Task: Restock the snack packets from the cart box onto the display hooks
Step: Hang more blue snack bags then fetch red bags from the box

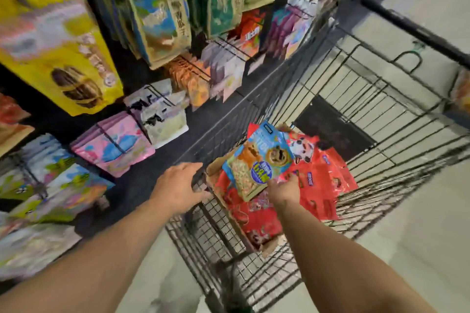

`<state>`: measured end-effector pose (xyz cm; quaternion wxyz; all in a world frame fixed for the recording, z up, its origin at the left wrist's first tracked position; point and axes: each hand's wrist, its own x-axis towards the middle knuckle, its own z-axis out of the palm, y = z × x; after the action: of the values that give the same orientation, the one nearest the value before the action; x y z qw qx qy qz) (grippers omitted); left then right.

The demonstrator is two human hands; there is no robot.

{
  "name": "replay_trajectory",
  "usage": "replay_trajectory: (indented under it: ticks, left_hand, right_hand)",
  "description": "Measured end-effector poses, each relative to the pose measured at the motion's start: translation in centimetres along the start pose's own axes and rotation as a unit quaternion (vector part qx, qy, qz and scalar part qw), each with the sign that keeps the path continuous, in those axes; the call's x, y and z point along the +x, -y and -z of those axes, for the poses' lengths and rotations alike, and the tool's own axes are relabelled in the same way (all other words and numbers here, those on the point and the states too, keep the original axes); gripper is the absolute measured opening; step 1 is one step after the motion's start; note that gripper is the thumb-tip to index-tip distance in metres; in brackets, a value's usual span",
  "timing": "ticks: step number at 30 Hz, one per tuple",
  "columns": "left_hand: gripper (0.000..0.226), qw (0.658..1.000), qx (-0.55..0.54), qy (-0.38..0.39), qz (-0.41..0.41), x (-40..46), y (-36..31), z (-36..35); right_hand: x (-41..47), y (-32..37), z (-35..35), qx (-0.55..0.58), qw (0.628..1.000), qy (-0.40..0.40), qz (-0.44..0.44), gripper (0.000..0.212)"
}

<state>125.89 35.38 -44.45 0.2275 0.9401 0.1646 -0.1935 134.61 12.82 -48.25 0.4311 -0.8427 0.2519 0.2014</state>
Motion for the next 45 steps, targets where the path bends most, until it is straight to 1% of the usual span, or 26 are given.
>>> replay_trajectory:
  ticks: [3, 6, 9, 10, 11, 15, 16, 18, 19, 21, 22, 23, 24, 26, 27, 28, 29, 31, 34, 37, 39, 40, 42, 43, 45]
  left_hand:
    - [0.086, 1.000, -0.020, 0.001, 0.017, 2.7, -2.6, -1.4]
    - [0.080, 0.998, -0.046, 0.009, 0.032, 4.4, -4.8, -2.6]
    - [0.079, 0.997, -0.062, 0.021, 0.046, 5.5, -6.0, -3.2]
    - [0.079, 0.996, -0.068, 0.025, 0.053, 5.9, -6.2, -3.3]
    - [0.081, 0.995, -0.075, 0.029, 0.061, 6.4, -6.5, -3.4]
    - [0.079, 0.984, -0.145, 0.022, 0.106, 8.2, -7.3, -3.3]
    - [0.081, 0.978, -0.169, 0.011, 0.120, 8.5, -7.5, -3.3]
    - [0.089, 0.964, -0.229, -0.013, 0.138, 9.0, -8.2, -2.9]
    - [0.093, 0.953, -0.263, -0.024, 0.146, 9.2, -8.4, -2.6]
    - [0.104, 0.931, -0.326, -0.030, 0.159, 9.3, -8.3, -2.1]
    - [0.112, 0.921, -0.351, -0.030, 0.165, 9.3, -8.0, -1.9]
    - [0.113, 0.913, -0.367, -0.023, 0.174, 9.2, -7.8, -1.7]
    - [0.103, 0.909, -0.375, -0.014, 0.180, 9.1, -7.4, -1.8]
    - [0.065, 0.908, -0.376, 0.005, 0.186, 8.4, -7.6, -1.6]
    - [0.052, 0.903, -0.385, 0.003, 0.189, 8.1, -7.6, -1.7]
    - [0.045, 0.897, -0.396, -0.004, 0.194, 7.9, -7.5, -1.9]
    - [0.040, 0.891, -0.408, -0.012, 0.202, 7.5, -7.2, -2.0]
    - [0.040, 0.878, -0.422, -0.031, 0.224, 7.1, -6.2, -2.4]
    - [0.037, 0.861, -0.439, -0.041, 0.254, 6.6, -4.2, -2.9]
    - [0.034, 0.842, -0.463, -0.050, 0.273, 5.8, -3.1, -3.0]
    - [0.036, 0.834, -0.471, -0.058, 0.281, 5.2, -2.9, -2.9]
    - [0.036, 0.831, -0.475, -0.063, 0.284, 4.9, -2.8, -2.8]
    - [0.034, 0.826, -0.481, -0.070, 0.285, 4.5, -2.7, -2.8]
    - [0.033, 0.824, -0.483, -0.074, 0.287, 4.3, -2.6, -2.9]
    - [0.033, 0.818, -0.489, -0.080, 0.293, 4.0, -2.5, -3.0]
  right_hand:
    - [4.4, 0.5, 0.3, 0.013, 1.000, 0.011, -0.002, 0.054]
    - [7.2, 0.7, 0.4, 0.032, 0.999, 0.026, -0.020, 0.050]
    - [8.4, 1.1, 0.8, -0.001, 0.999, 0.042, -0.008, 0.026]
    - [8.9, 1.0, 0.7, 0.012, 0.999, 0.046, -0.004, 0.020]
    - [9.1, 1.1, 0.7, 0.031, 0.998, 0.051, 0.003, 0.019]
    - [8.6, 1.5, 0.8, 0.073, 0.993, 0.086, 0.044, 0.029]
    - [8.5, 1.6, 1.0, 0.074, 0.990, 0.103, 0.057, 0.028]
    - [8.2, 2.3, 1.8, 0.084, 0.978, 0.163, 0.097, 0.021]
    - [8.2, 2.7, 2.1, 0.093, 0.969, 0.197, 0.113, 0.024]
    - [8.4, 3.4, 2.8, 0.105, 0.956, 0.250, 0.116, 0.035]
    - [8.4, 3.5, 3.2, 0.118, 0.948, 0.273, 0.112, 0.036]
    - [8.3, 3.7, 3.5, 0.132, 0.942, 0.292, 0.100, 0.032]
    - [8.3, 3.8, 3.7, 0.148, 0.936, 0.308, 0.088, 0.027]
    - [8.4, 3.6, 4.0, 0.164, 0.929, 0.321, 0.080, 0.019]
    - [8.4, 3.4, 4.1, 0.169, 0.931, 0.314, 0.082, 0.013]
    - [8.5, 3.0, 4.1, 0.178, 0.936, 0.295, 0.075, 0.008]
    - [8.5, 2.5, 4.1, 0.181, 0.945, 0.265, 0.064, 0.006]
    - [8.7, 0.9, 4.3, 0.149, 0.973, 0.173, 0.038, 0.011]
    - [8.9, -0.9, 4.9, 0.038, 0.997, 0.055, 0.041, 0.015]
    - [8.9, -2.2, 5.1, -0.106, 0.994, -0.005, 0.039, 0.029]
    - [8.7, -2.6, 5.1, -0.199, 0.980, -0.010, 0.016, 0.043]
    - [8.7, -3.0, 5.0, -0.224, 0.975, 0.011, 0.006, 0.051]
    - [8.5, -3.5, 4.9, -0.205, 0.976, 0.074, -0.017, 0.065]
    - [8.4, -3.8, 4.9, -0.190, 0.976, 0.098, -0.031, 0.064]
    - [8.0, -4.1, 5.3, -0.190, 0.971, 0.135, -0.052, 0.054]
